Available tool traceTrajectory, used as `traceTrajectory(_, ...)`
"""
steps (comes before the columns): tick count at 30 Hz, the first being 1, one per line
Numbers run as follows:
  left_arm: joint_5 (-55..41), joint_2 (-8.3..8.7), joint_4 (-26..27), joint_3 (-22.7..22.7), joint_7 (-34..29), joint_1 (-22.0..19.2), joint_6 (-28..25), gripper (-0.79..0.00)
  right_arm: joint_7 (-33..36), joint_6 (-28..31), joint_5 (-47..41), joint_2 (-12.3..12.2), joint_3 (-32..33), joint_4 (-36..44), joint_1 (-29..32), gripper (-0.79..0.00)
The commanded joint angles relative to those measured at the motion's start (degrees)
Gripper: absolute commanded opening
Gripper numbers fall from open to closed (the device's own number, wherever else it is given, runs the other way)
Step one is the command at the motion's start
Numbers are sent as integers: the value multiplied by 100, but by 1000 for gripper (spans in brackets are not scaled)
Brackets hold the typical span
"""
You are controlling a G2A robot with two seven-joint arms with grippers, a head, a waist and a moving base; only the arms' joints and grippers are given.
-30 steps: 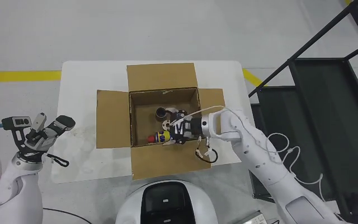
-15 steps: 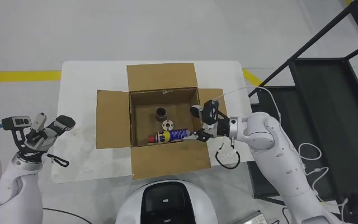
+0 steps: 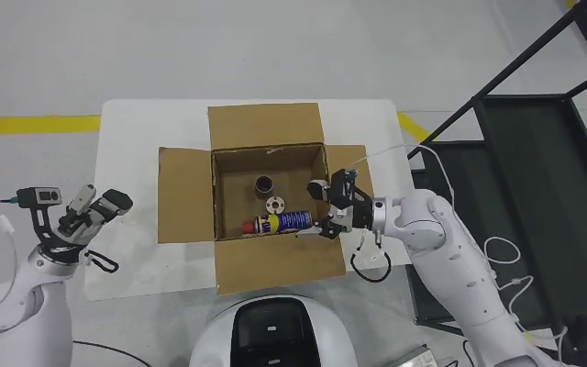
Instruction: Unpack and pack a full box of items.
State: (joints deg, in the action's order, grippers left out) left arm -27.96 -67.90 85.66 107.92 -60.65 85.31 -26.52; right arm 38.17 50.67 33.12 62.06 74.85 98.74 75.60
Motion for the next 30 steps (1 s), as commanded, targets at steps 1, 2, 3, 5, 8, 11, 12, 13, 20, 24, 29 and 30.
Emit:
traceTrajectory(1,271,10,-159,-148,50,-131,0,0,196,10,-782,-48,69,-203,28,0)
traceTrajectory(2,400,14,-242,-226,75,-201,2,0,335,15,-1192,-84,161,-281,26,0)
traceTrajectory(3,560,18,-321,-306,111,-277,-16,0,512,-21,-1633,-123,239,-359,54,0)
traceTrajectory(5,779,17,-499,-504,187,-439,-35,0,1018,-96,-2796,-218,403,-497,96,0)
traceTrajectory(8,730,-11,-764,-818,332,-697,-38,0,1740,-230,-4153,-381,889,-694,184,0)
traceTrajectory(11,298,-34,-841,-1042,229,-877,163,0,1946,-401,-5134,-521,1426,-839,406,0)
traceTrajectory(12,172,-40,-799,-1106,164,-894,203,0,1969,-424,-5408,-560,1604,-904,491,0)
traceTrajectory(13,-6,-45,-729,-1166,84,-900,305,0,2004,-459,-5639,-596,1764,-999,577,0)
traceTrajectory(20,-486,-51,170,-1537,-229,-926,915,0,2260,-715,-6556,-712,2245,-2088,583,0)
traceTrajectory(24,-107,-75,434,-1986,-47,-1016,1070,0,2435,-890,-6677,-714,2043,-2929,176,0)
traceTrajectory(29,427,-136,223,-2646,349,-1266,1163,0,2509,-965,-6514,-669,1637,-3798,-416,0)
traceTrajectory(30,500,-148,159,-2759,408,-1300,1145,0,2509,-964,-6534,-652,1554,-3926,-518,0)
